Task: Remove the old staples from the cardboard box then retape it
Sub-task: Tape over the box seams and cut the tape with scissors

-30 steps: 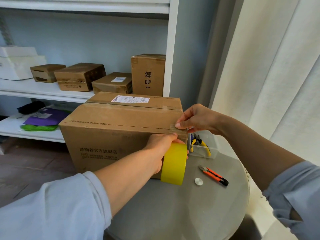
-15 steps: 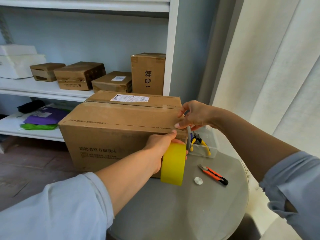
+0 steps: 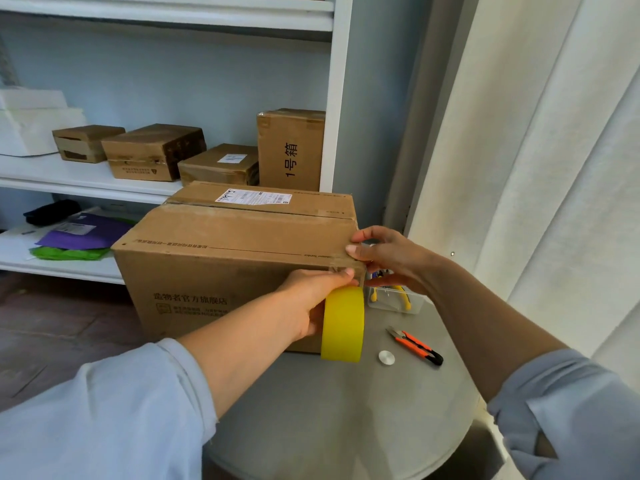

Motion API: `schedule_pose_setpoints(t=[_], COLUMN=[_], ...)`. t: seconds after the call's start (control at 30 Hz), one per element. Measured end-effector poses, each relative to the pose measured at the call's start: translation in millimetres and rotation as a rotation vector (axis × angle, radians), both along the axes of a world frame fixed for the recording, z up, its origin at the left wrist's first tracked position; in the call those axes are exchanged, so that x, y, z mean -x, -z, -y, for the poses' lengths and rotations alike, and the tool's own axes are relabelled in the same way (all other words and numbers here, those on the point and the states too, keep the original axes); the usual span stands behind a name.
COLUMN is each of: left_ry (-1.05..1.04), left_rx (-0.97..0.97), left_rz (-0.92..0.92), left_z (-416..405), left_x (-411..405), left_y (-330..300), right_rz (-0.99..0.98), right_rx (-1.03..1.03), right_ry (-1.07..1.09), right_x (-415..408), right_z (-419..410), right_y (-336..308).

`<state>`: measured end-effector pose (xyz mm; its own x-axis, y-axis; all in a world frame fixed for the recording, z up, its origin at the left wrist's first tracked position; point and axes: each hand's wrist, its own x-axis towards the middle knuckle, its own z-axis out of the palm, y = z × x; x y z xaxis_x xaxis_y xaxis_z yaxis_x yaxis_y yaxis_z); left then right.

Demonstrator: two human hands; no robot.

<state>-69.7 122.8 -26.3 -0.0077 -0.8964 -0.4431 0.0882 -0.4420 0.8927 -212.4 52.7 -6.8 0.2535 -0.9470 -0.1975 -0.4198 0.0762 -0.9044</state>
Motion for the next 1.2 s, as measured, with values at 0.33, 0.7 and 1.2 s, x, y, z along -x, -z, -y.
schedule_pose_setpoints(t=[0.33,0.7,1.2], left_ry=[0.052,0.09,0.036], left_rx=[0.035,-0.072,-0.032], left_rz=[-0.009,0.023,0.014], left_z=[-2.3,-9.2,-5.6], left_x=[-1.8,-14.8,-10.6], left_y=[-5.8,-8.0,1.4], right_rz=[-0.024,0.045,-0.886], right_rx=[-0.015,0.056,0.057], right_ry=[-0.012,0.077,0.15], right_x=[-4.5,-21.5,51.4], right_z=[-32.6,-47.3,-22.2], right_y=[-0.7,4.2,109.7])
